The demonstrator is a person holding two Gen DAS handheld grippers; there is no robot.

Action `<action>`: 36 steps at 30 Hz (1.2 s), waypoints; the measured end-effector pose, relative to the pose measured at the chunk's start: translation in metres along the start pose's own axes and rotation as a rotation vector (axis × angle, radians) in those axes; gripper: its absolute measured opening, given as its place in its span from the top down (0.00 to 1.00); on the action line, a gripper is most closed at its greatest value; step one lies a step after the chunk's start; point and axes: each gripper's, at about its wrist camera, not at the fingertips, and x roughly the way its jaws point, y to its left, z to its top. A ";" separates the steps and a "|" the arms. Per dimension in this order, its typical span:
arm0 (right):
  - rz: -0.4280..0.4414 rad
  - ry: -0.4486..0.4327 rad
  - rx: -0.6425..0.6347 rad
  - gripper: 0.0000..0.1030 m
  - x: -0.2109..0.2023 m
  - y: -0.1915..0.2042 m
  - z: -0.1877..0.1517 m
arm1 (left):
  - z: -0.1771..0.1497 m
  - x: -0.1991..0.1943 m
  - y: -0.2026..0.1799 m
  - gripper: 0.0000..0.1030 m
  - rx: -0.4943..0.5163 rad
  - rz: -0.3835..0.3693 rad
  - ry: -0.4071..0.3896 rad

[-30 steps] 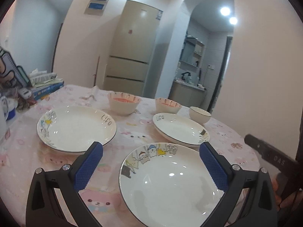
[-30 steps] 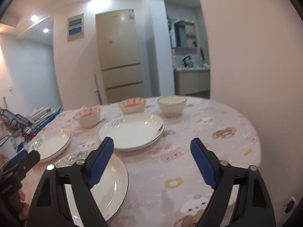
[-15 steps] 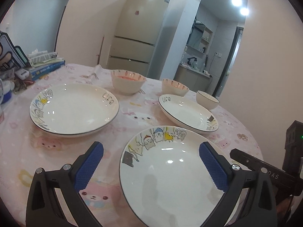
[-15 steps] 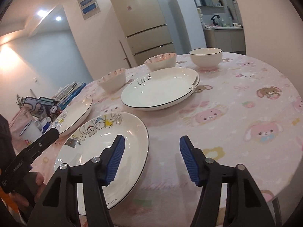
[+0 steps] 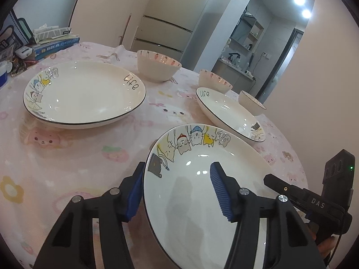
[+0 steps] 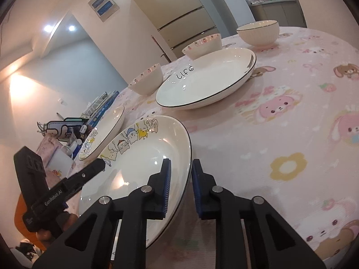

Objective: Organize plates and bowls
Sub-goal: 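Lift the cartoon plate with both grippers and carry it toward the 'Life' plate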

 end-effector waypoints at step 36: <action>-0.082 -0.048 -0.023 0.87 -0.014 0.011 0.006 | 0.011 -0.006 -0.034 0.74 0.071 0.168 0.029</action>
